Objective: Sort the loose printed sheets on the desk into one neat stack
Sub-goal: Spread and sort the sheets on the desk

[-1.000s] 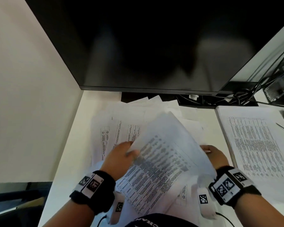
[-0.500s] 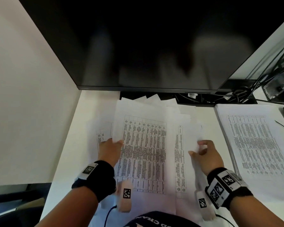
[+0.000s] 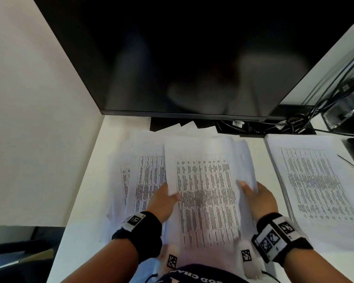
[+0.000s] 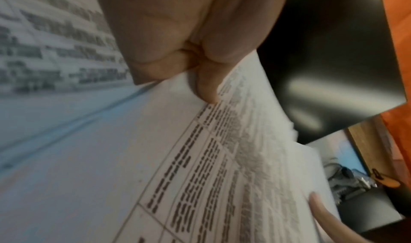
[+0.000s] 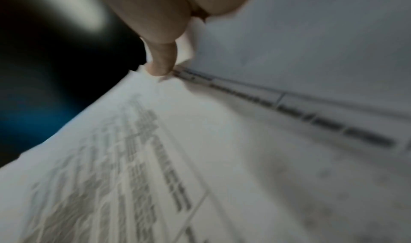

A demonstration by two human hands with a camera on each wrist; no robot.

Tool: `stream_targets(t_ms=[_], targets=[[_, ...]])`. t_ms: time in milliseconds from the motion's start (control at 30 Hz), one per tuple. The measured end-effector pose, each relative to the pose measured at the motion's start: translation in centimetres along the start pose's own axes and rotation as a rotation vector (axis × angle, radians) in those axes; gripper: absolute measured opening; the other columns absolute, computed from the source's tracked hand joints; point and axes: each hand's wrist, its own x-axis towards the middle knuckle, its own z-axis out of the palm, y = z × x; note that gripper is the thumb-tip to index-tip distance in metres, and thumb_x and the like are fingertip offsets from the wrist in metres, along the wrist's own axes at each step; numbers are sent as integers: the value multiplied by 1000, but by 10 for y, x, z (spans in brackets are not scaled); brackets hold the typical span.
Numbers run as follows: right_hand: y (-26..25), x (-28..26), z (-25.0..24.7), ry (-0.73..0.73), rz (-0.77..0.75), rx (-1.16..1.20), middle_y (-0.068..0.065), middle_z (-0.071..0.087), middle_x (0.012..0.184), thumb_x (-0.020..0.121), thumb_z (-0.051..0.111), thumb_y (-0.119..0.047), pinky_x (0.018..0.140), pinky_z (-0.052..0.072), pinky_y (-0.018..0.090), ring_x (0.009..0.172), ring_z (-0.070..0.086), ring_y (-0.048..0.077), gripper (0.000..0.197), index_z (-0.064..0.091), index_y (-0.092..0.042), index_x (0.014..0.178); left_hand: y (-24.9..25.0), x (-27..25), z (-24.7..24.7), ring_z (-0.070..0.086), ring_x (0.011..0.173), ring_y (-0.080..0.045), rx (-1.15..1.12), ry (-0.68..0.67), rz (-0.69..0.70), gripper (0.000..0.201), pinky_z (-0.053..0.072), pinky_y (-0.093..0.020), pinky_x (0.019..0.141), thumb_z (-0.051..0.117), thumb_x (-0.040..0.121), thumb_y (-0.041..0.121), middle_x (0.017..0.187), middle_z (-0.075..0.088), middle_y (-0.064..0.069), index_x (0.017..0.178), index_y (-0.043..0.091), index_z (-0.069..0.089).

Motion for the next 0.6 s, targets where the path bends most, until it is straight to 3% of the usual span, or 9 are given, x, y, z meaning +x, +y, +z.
stream_targets(t_ms=[67, 167, 233, 300, 367, 400, 467, 533, 600], targets=[[-2, -3, -11, -15, 16, 136, 5, 63, 78, 89, 52, -48, 65, 42, 27, 70, 56, 16, 40, 61, -8, 91, 7, -7, -10, 34, 134, -14, -33, 3, 78, 55, 27, -28, 106, 49, 99, 20, 141, 42, 7, 148, 15, 24], [-7, -5, -27, -48, -56, 239, 2, 66, 101, 81, 58, -51, 91, 44, 33, 98, 61, 23, 42, 61, -18, 107, 18, -21, -30, 46, 113, -1, -66, 0, 181, 38, 30, -19, 96, 50, 98, 22, 109, 47, 25, 133, 30, 36], [-14, -8, -35, -115, -148, 304, -9, 67, 110, 67, 68, -61, 98, 42, 36, 110, 60, 17, 58, 57, -31, 116, 22, -24, -43, 52, 104, 2, -85, 6, 219, 30, 39, -20, 91, 52, 96, 23, 103, 54, 27, 126, 29, 46], [-25, -12, -40, -216, -216, 418, -12, 68, 113, 56, 73, -67, 98, 43, 38, 110, 61, 11, 66, 57, -43, 115, 27, -24, -52, 56, 102, 7, -113, 19, 281, 35, 43, -25, 94, 54, 95, 23, 106, 61, 28, 130, 30, 50], [-42, -20, -44, -286, -253, 502, -7, 72, 106, 60, 76, -57, 96, 48, 44, 102, 67, 16, 57, 62, -34, 110, 34, -25, -56, 59, 110, 3, -159, 28, 341, 41, 43, -32, 102, 55, 95, 20, 116, 66, 21, 133, 32, 49], [-52, -27, -44, -281, -276, 501, -4, 74, 99, 63, 75, -51, 91, 51, 42, 95, 68, 16, 47, 63, -31, 104, 38, -26, -57, 57, 116, -2, -183, 36, 372, 44, 41, -37, 106, 55, 95, 19, 123, 64, 18, 136, 32, 47], [-73, -40, -46, -200, -361, 450, -8, 70, 89, 72, 69, -40, 74, 52, 21, 86, 64, 6, 23, 60, -32, 92, 47, -29, -56, 56, 120, -5, -221, 92, 443, 45, 40, -41, 108, 52, 97, 18, 128, 61, 15, 139, 32, 44], [-93, -51, -52, -89, -450, 480, -15, 62, 84, 79, 67, -30, 57, 44, 2, 77, 57, -8, 11, 57, -32, 85, 59, -38, -54, 57, 117, 0, -262, 189, 548, 43, 43, -34, 105, 49, 98, 18, 125, 62, 17, 139, 30, 43], [-111, -60, -59, 13, -549, 534, -20, 59, 78, 79, 67, -25, 53, 38, -5, 65, 57, -17, 13, 56, -31, 78, 74, -52, -52, 54, 114, 9, -274, 289, 705, 43, 43, -19, 99, 46, 99, 15, 123, 59, 24, 140, 27, 40]])
